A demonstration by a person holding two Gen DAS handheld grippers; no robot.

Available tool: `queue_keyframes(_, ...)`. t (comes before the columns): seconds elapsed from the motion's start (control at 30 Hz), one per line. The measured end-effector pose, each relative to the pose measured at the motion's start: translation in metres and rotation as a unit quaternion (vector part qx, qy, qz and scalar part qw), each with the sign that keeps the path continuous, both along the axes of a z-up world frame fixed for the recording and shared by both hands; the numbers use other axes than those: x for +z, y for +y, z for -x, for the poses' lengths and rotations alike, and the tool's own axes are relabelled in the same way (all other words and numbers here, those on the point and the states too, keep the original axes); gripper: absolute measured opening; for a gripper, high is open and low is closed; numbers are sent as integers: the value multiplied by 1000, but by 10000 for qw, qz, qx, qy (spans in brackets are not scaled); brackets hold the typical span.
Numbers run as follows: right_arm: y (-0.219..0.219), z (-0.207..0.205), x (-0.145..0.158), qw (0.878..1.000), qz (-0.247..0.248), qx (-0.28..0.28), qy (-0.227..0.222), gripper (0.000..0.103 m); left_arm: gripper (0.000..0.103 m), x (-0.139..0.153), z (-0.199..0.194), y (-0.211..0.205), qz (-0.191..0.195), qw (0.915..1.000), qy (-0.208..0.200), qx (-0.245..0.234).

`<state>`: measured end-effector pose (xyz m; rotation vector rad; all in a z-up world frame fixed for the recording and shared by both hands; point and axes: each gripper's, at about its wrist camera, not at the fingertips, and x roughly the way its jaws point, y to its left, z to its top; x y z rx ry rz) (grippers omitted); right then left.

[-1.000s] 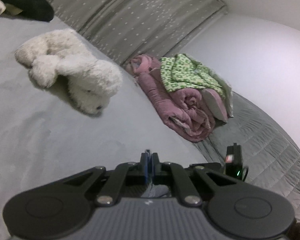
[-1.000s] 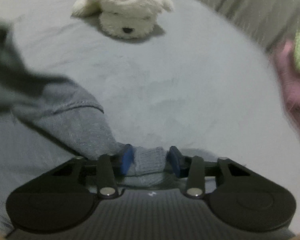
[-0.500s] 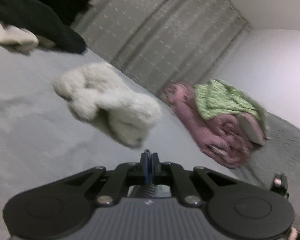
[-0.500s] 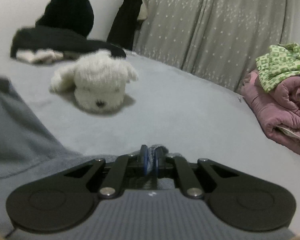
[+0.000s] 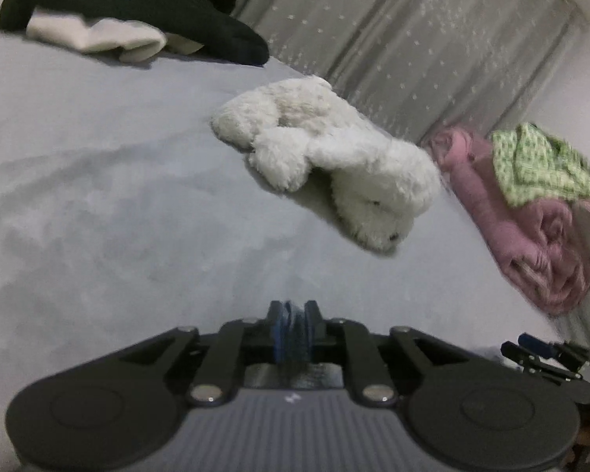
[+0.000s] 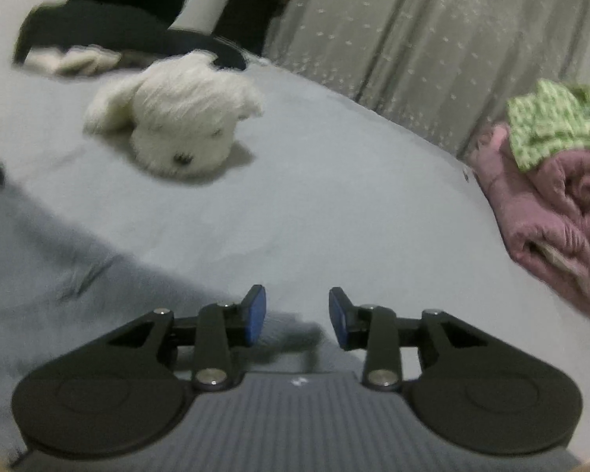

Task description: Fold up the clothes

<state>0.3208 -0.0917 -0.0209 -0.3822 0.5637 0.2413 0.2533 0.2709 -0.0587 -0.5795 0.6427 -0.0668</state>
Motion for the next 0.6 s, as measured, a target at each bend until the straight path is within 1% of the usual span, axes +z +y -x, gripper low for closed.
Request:
queue_keyframes(0.1,-5,-21,-1,9989,-313,-59,355,38,17,-7,-1,9,322,9994,38,78)
queue_keyframes(0.17,-5,-32,-9,9969,-402,-67,678,38,17,-13,-4,8,513,9987,43,70)
queue_keyframes(0.27,-3,-36,-22,9933,-362,14,1095,38,16,-17,-7,0,532,9986,37,9)
queue_keyframes(0.3,-2,-32,-24,9938,-334,49,1063,36,16,-17,-7,-2,500,9987,36,-9)
queue_keyframes(0.33,-1,-29,-25,9939,-323,87,1049,23,15,-16,-7,-5,437,9990,36,-25)
queue_keyframes(0.37,1,-26,-25,9937,-319,130,1065,17,12,-15,-8,-7,371,9993,40,-43)
queue_keyframes(0.4,3,-22,-25,9943,-213,172,1026,13,5,-15,-8,-9,299,9995,45,-54)
queue_keyframes(0.43,6,-18,-26,9951,-85,213,959,12,4,-14,-8,-12,227,9997,50,-58)
queue_keyframes(0.5,14,-6,-28,9969,295,286,674,9,4,-12,-7,-15,111,9999,-8,-21)
queue_keyframes(0.53,18,0,-29,9972,467,305,505,8,4,-11,-5,-15,87,9999,-71,-8)
queue_keyframes(0.6,21,13,-30,9978,630,222,51,8,3,-7,-3,-16,40,9998,-198,17)
